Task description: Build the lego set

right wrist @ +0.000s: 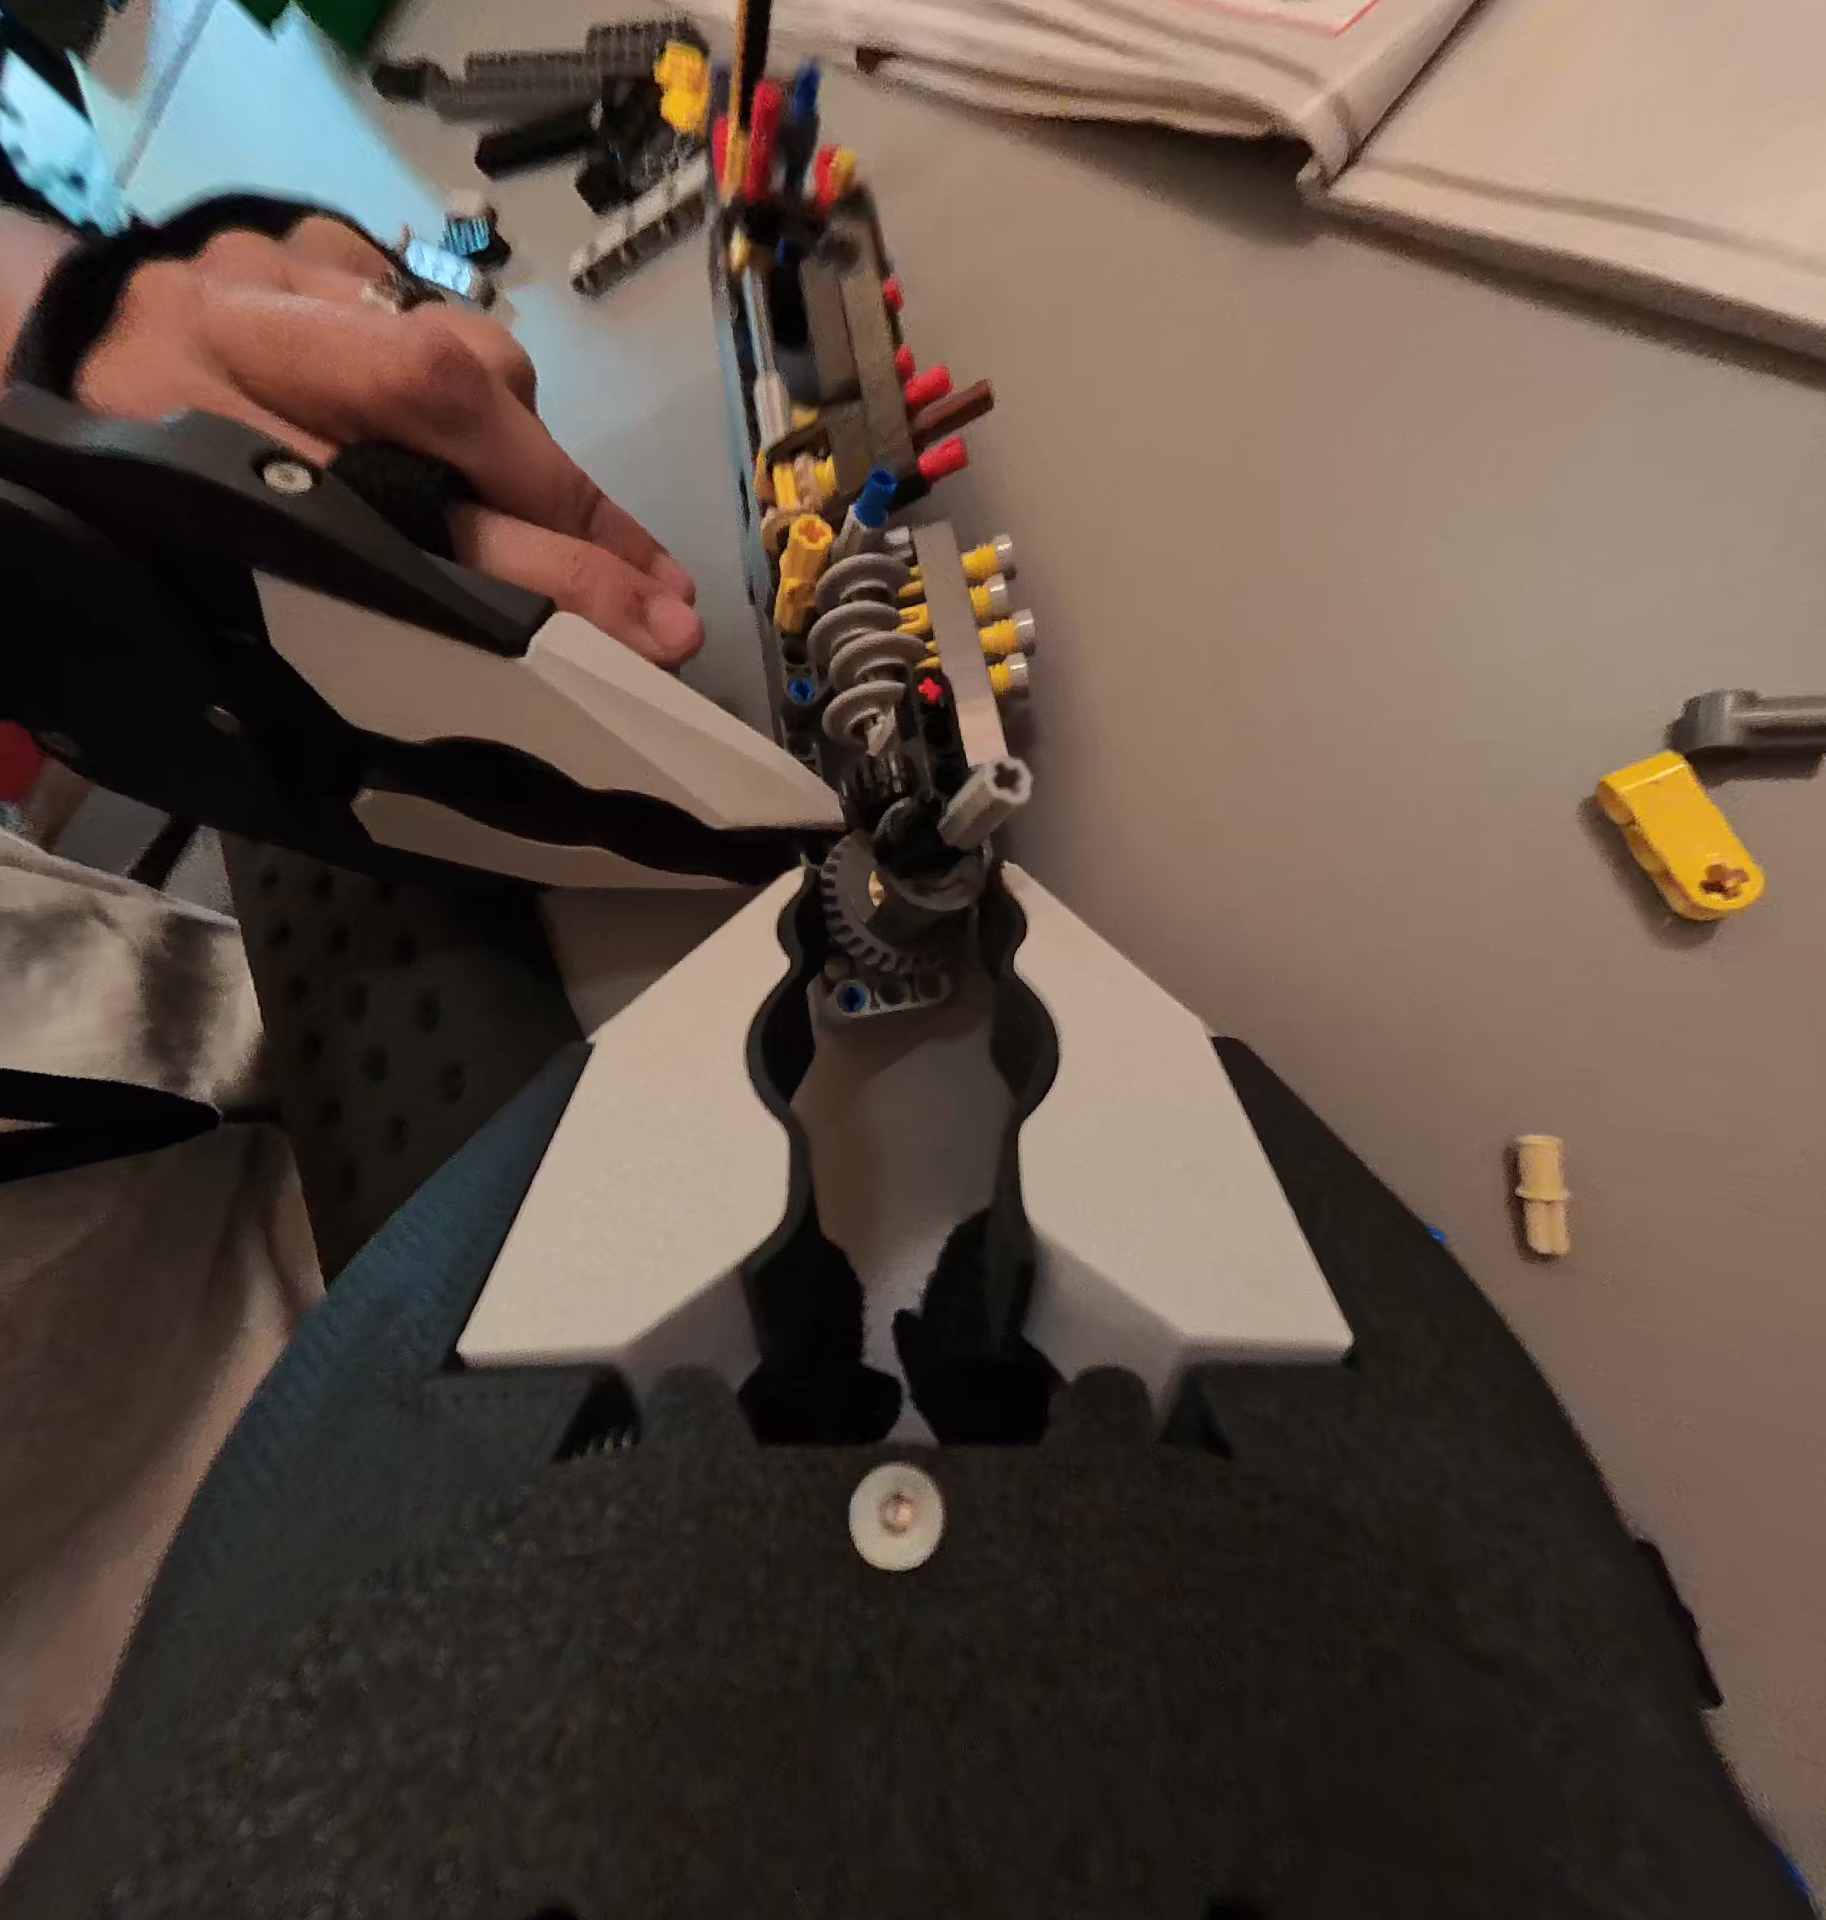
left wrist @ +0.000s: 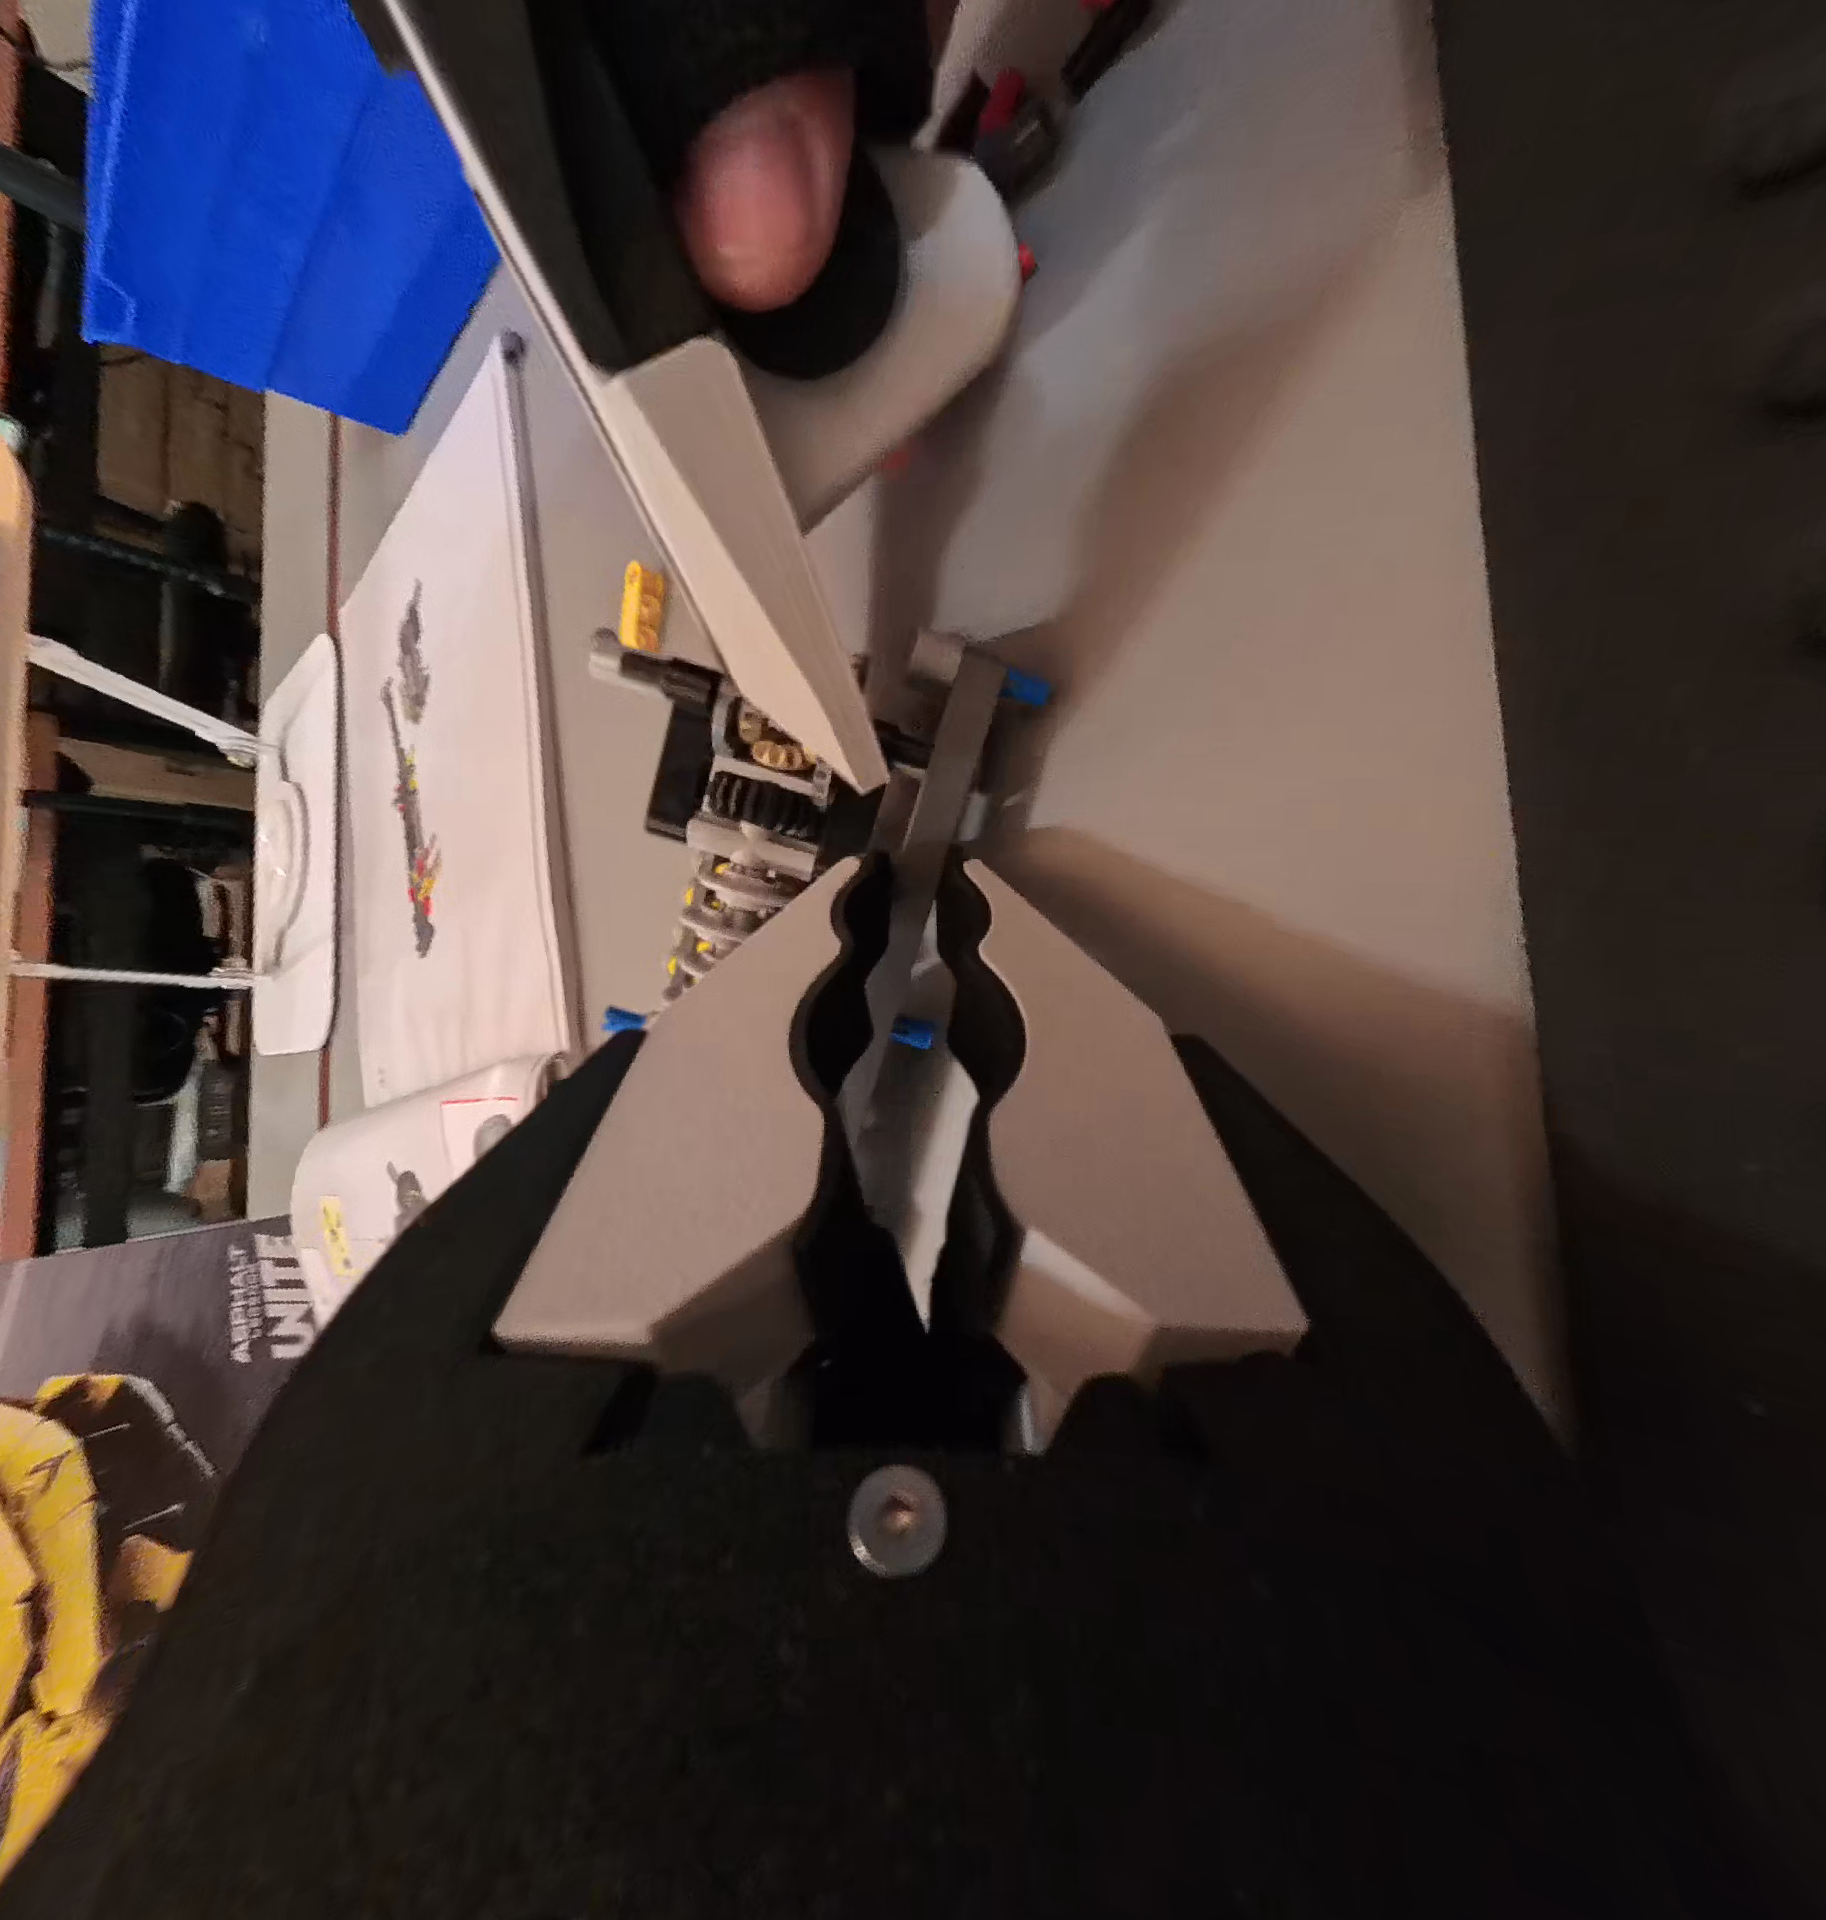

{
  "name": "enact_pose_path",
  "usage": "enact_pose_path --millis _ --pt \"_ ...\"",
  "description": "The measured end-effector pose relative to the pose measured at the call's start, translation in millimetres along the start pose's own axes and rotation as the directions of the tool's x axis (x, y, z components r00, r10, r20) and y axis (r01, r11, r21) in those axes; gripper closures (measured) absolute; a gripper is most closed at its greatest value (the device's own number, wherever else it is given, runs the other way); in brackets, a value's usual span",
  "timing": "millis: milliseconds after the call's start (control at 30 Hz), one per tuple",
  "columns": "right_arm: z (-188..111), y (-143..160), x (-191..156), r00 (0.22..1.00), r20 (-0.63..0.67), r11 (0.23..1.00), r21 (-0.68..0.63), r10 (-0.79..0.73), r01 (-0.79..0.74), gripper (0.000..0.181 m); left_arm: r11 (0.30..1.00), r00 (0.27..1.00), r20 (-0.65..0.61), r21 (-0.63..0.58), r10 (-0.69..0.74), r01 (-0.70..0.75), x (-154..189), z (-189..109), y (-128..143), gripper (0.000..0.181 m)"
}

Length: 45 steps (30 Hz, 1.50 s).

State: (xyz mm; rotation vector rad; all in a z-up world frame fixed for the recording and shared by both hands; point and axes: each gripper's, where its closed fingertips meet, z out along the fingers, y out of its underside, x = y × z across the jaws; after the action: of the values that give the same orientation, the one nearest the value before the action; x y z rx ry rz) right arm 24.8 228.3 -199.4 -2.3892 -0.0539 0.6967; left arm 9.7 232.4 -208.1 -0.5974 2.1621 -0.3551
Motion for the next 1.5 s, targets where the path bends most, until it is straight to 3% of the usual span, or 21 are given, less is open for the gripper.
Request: enact_pose_path --millis 133,233,267,367,667,800,967,1100,1200,1300,1433,1500 --pt "-1 0 3 0.999 0.016 0.999 -0.013 0.034 -0.034 0.152 0.986 0.981 0.113 0.026 0.158 -0.162 -2 2 -3 0.173" --pt "-2 -2 3 0.999 0.023 0.999 -0.017 0.045 -0.044 0.152 0.986 0.977 0.155 0.053 0.148 -0.158 -6 -1 -8 0.17" --pt "-2 -1 2 0.998 0.033 0.999 -0.022 0.048 -0.047 0.151 0.987 0.974 0.184 0.065 0.132 -0.146 -11 -3 -11 0.148" --pt "0 -1 0 0.997 0.052 0.998 -0.031 0.057 -0.055 0.151 0.991 0.984 0.159 0.09 0.087 -0.102 -13 -3 -17 0.133" --pt "-2 -2 -3 1.0 0.027 0.999 -0.051 -0.015 0.016 0.151 0.986 0.985 0.108 0.078 0.136 -0.145 -12 4 -20 0.139" --pt "-4 -7 -6 0.996 0.025 0.996 -0.018 -0.083 0.084 0.148 0.987 0.985 0.121 0.091 0.122 -0.133 -15 0 -21 0.149" --pt "-14 -17 -17 0.982 0.112 0.983 0.126 -0.151 0.137 0.144 0.987 0.989 0.139 0.138 0.059 -0.078 -23 -8 -28 0.151" --pt "-28 -27 -25 0.933 0.093 0.898 0.32 -0.348 0.303 0.132 0.974 0.981 0.185 0.227 -0.051 0.008 -44 -24 -34 0.152" --pt "-38 -41 -38 0.932 0.2 0.877 0.441 -0.302 0.189 0.125 0.947 0.971 0.194 0.311 -0.138 0.073 -55 -36 -39 0.152" --pt "-38 -50 -48 0.92 0.344 0.91 0.414 -0.189 0.032 0.136 0.94 0.963 0.234 0.339 -0.135 0.049 -61 -44 -43 0.152" --pt "-36 -52 -49 0.928 0.355 0.936 0.351 -0.11 -0.023 0.146 0.948 0.953 0.29 0.317 -0.084 -0.013 -64 -45 -40 0.151" --pt "-35 -53 -48 0.948 0.299 0.944 0.329 -0.111 0.007 0.148 0.954 0.953 0.296 0.298 -0.062 -0.03 -65 -46 -38 0.151"
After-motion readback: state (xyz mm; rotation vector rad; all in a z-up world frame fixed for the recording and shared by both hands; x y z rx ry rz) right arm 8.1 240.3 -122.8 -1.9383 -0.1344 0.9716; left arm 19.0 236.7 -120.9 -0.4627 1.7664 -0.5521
